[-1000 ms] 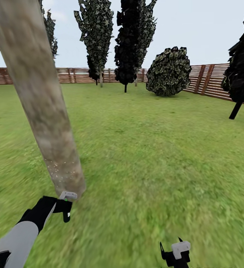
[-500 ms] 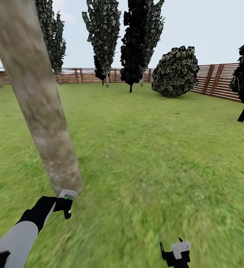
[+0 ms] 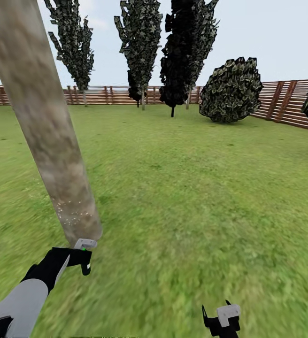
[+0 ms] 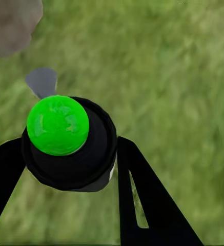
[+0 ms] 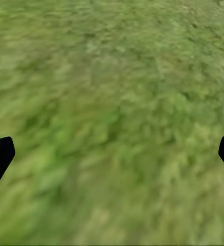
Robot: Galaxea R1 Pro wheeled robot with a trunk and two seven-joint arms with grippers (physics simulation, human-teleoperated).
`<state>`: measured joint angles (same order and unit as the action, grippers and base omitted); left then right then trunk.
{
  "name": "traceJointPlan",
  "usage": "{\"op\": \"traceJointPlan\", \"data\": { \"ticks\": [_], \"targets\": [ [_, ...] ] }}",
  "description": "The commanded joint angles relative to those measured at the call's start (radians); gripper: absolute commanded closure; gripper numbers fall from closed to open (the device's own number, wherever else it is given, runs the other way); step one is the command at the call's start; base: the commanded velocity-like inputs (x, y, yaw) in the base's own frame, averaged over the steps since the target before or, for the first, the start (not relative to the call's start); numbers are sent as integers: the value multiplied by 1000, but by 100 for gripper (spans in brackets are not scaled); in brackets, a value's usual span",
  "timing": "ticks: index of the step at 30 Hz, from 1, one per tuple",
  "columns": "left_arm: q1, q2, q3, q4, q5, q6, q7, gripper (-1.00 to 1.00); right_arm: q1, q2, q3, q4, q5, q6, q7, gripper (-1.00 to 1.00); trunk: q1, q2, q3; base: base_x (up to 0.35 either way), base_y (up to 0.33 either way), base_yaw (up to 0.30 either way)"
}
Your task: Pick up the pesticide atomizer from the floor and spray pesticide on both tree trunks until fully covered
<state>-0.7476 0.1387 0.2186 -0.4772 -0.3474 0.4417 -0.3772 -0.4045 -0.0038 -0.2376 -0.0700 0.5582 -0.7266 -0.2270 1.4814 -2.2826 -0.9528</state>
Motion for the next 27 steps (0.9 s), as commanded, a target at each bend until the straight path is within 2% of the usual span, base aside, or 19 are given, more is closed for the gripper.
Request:
{"op": "traceJointPlan", "data": {
  "ticks": [1, 9, 16, 18, 27],
  "targets": [
    [-1, -1, 15, -1, -1, 4, -10, 100, 0, -1, -4, 2, 11, -2, -6, -100, 0, 0, -1, 0, -276, 277],
    [0, -14, 14, 1, 8, 0, -8, 100, 0, -7, -5, 2, 11, -2, -8, -100, 0, 0, -1, 0, -276, 278],
    [0, -15, 14, 0, 10, 1, -9, 100, 0, 2, -5, 2, 9, -2, -6, -100, 0, 0, -1, 0, -276, 275],
    [0, -24, 13, -2, 9, -1, -8, 100, -1, 4, -5, 1, 10, -3, -6, -100, 0, 0, -1, 14, -275, 31],
    [-12, -33, 2, -10, 5, 1, -18, 100, -1, 5, -5, -1, 8, -2, -6, -100, 0, 0, -1, 153, -176, 3]
  ]
}}
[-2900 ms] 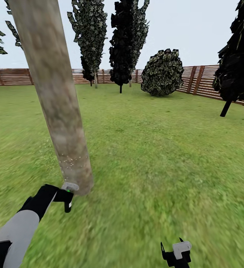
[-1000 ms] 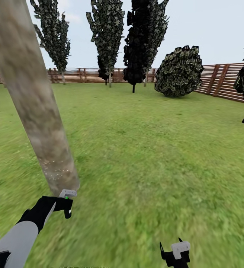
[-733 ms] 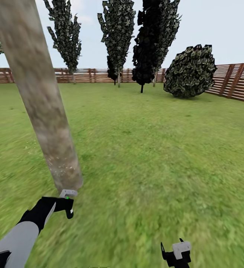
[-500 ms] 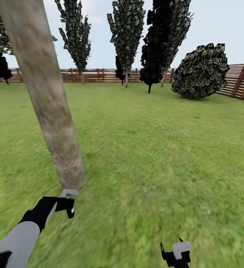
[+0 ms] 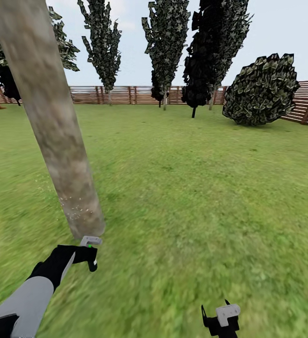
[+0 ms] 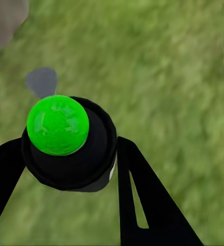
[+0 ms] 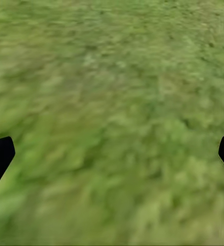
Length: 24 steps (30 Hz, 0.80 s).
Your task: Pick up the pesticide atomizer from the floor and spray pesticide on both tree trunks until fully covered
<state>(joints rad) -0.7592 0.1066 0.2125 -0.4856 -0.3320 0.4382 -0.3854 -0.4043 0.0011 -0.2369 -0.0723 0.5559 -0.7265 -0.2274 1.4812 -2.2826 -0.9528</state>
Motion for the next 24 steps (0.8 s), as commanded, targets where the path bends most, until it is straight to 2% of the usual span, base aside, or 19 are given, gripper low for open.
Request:
{"op": "traceJointPlan", "data": {
  "ticks": [1, 3, 5, 7, 8, 12, 14, 18, 22, 24],
  "targets": [
    [-3, -1, 2, -3, -11, 6, -10, 100, -1, 0, -5, 1, 10, -2, -6, -100, 0, 0, -1, 32, -26, 0],
    [-6, 5, -9, -27, -11, 14, -12, 100, -1, 0, -5, 2, 10, -2, -6, -100, 0, 0, -1, 15, -13, 0],
    [-6, 10, -14, -87, -11, 29, -14, 100, -1, 0, -5, 3, 10, -2, -6, -100, 0, 0, -1, 5, -4, 0],
    [-6, 14, -15, -148, -11, 73, -17, 100, -1, -1, -5, 3, 10, -2, -6, -100, 0, 0, -1, 1, -1, 0],
    [-6, 20, -16, -198, -11, 120, -21, 100, -1, -1, -5, 3, 10, -2, -6, -100, 0, 0, -1, 0, 0, 0],
    [-8, 32, -17, -288, -11, 187, -54, 100, -1, 0, -5, 3, 10, -2, -6, -100, 0, 0, -1, 0, 0, 66],
    [-24, 27, -33, -304, -11, 218, -64, 100, -1, -1, -5, 3, 11, -2, -6, -100, 0, 0, -1, 0, 0, 240],
    [-67, 18, -91, -307, -11, 252, -67, 100, -1, -2, -5, 3, 12, -2, -6, -100, 0, 0, -1, 0, 0, 271],
    [-109, 40, -101, -302, -11, 256, -68, 100, -1, -3, -5, 4, 12, -2, -6, -100, 0, 0, -1, 0, 0, 278],
    [-123, 86, -100, -296, -8, 257, -70, 100, -1, -3, -5, 4, 12, -2, -6, -100, 0, 0, -1, 0, 0, 278]
  ]
}}
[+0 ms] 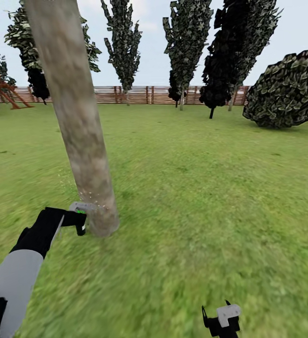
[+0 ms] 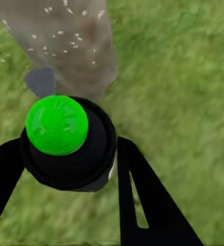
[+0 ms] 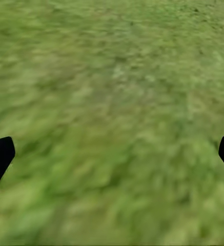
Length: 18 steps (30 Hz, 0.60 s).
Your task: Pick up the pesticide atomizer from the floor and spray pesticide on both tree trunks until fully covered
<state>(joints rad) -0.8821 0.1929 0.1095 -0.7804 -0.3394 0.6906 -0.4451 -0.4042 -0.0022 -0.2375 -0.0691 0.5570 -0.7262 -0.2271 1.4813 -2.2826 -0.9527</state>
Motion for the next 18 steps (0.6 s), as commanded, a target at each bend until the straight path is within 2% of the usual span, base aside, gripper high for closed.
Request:
{"op": "traceJointPlan", "data": {
  "ticks": [1, 4, 6, 8, 10, 13, 18],
  "targets": [
    [-2, 11, 3, -1, 0, 6, -12, 100, -1, 0, -5, 1, 11, -2, -6, -100, 0, 0, -1, 0, 0, 278],
    [-8, 28, 4, 0, -1, 24, -59, 100, -1, 0, -5, 0, 11, -2, -6, -100, 0, 0, -1, 0, 0, 269],
    [-21, 19, 3, 0, -3, 31, -84, 100, -1, 1, -5, 0, 10, -2, -6, -100, 0, 0, -1, 0, 0, 104],
    [-32, 15, 2, 0, -3, 35, -91, 100, -1, 0, -5, 0, 11, -2, -6, -100, 0, 0, -1, 0, 0, 30],
    [-33, 26, 1, -4, -7, 37, -93, 100, -1, -1, -5, 0, 11, -2, -6, -100, 0, 0, -1, 0, 0, 5],
    [-26, 28, 0, -11, -6, 37, -95, 100, -1, -3, -5, 0, 11, -2, -6, -100, 0, 0, -1, 22, -7, 1],
    [-29, 18, -1, -13, -7, 36, -95, 100, -1, -4, -5, 0, 12, -2, -6, -100, 0, 0, -1, 233, -113, 0]
  ]
}}
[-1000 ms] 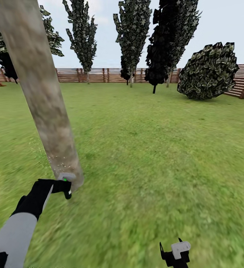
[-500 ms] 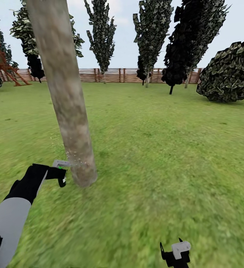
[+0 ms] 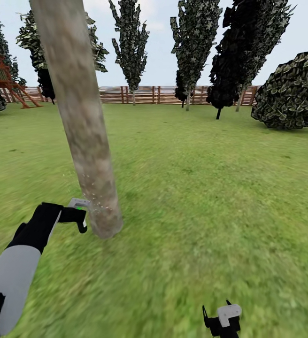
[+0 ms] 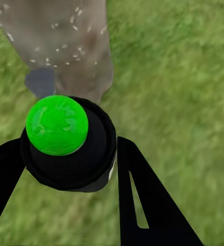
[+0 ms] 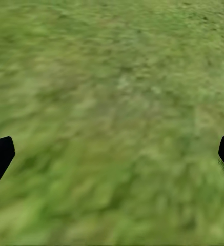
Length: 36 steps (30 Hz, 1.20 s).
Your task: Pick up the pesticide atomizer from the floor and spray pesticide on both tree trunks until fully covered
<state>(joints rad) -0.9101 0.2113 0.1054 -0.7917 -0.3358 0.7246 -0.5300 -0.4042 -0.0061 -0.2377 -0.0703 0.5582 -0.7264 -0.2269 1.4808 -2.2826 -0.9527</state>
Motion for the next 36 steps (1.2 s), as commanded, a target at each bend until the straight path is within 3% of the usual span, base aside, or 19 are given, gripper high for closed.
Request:
{"op": "traceJointPlan", "data": {
  "ticks": [1, 15, 28, 36],
  "targets": [
    [-5, -1, 4, -1, -11, 3, -10, 100, -1, 0, -5, 1, 11, -2, -6, -100, 0, 0, -1, 274, -147, 0],
    [-3, 0, 5, -1, -12, 3, -6, 100, -1, 0, -5, 2, 11, -2, -6, -100, 0, 0, -1, 78, -243, 2],
    [6, 9, 3, 18, -10, 0, -3, 100, -1, 2, -5, 2, 11, -2, -6, -100, 0, 0, -1, 51, -268, 244],
    [7, 11, 4, 49, -12, -1, -4, 100, -1, -1, -5, 2, 11, -2, -6, -100, 0, 0, -1, 227, -201, 31]
  ]
}}
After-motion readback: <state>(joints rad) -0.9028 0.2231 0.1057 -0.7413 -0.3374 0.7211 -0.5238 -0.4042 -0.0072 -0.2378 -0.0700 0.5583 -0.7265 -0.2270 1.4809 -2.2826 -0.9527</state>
